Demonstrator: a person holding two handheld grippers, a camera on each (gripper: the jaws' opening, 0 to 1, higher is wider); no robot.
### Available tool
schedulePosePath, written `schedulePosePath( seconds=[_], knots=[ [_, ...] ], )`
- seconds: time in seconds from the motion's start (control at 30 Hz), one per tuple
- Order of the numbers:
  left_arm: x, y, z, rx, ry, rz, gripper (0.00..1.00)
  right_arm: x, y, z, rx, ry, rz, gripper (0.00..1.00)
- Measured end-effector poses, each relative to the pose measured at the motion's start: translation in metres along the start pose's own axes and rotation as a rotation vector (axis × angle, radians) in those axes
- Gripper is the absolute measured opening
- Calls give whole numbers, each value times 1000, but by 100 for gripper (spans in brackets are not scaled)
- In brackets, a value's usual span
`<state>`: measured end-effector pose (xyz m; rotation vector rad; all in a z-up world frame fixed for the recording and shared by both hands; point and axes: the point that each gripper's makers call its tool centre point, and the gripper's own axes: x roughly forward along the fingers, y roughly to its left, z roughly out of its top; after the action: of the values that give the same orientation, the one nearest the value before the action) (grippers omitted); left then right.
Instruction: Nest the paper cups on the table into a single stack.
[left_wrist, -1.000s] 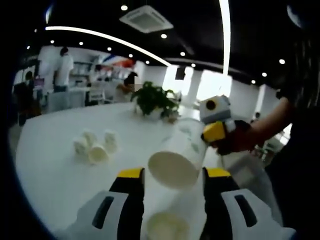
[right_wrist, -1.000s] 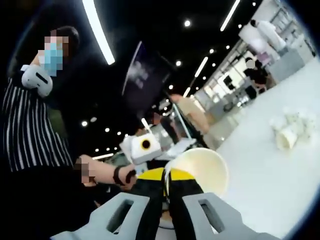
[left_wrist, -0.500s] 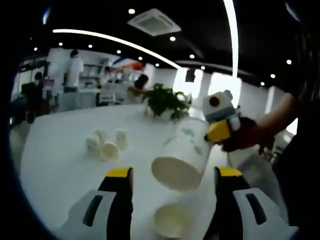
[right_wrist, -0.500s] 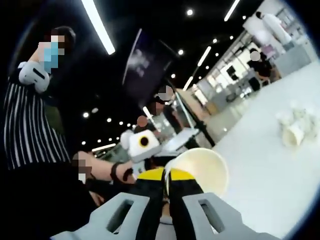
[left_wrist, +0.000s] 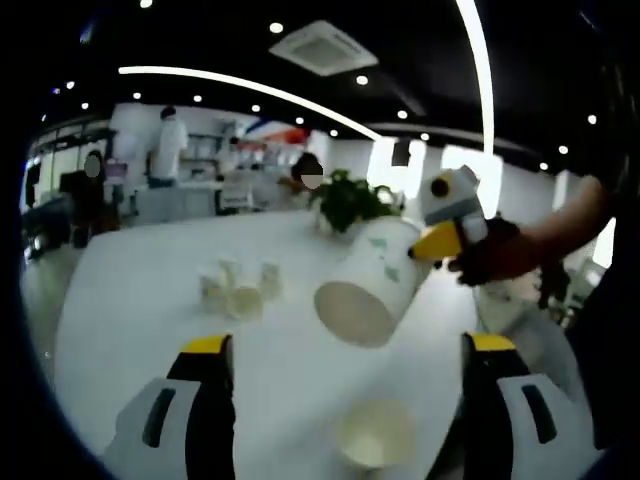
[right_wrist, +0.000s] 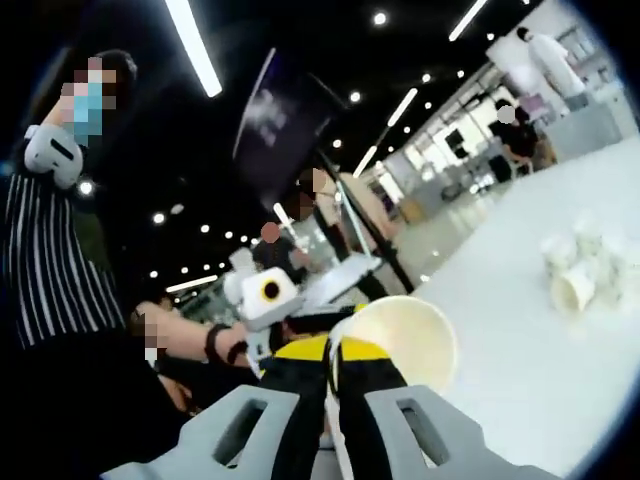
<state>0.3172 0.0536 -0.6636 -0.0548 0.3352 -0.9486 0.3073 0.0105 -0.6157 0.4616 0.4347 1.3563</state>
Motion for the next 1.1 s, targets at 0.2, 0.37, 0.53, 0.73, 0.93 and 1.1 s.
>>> schedulePosePath(
  seconds=[0.2, 0.37, 0.53, 0.73, 0.93, 1.1],
  knots=[
    [-3, 11, -5, 44, 8, 32, 98, 2, -2, -4, -83, 85, -12, 0],
    [-10, 21, -12, 67, 33, 60, 98, 5, -1, -14, -158, 192, -21, 0],
    [-21, 32, -19, 45, 39, 87, 98, 7, 0, -22, -198, 273, -31, 0],
    [-34, 44, -28, 49, 61, 127, 98, 11, 2, -44, -293, 427, -20, 0],
    [-45, 55, -35, 45, 81, 159, 98, 21, 11, -70, -463, 610, 19, 0],
    [-49, 62, -36, 24, 74, 182, 97, 26, 12, -99, -577, 763, 65, 0]
  ],
)
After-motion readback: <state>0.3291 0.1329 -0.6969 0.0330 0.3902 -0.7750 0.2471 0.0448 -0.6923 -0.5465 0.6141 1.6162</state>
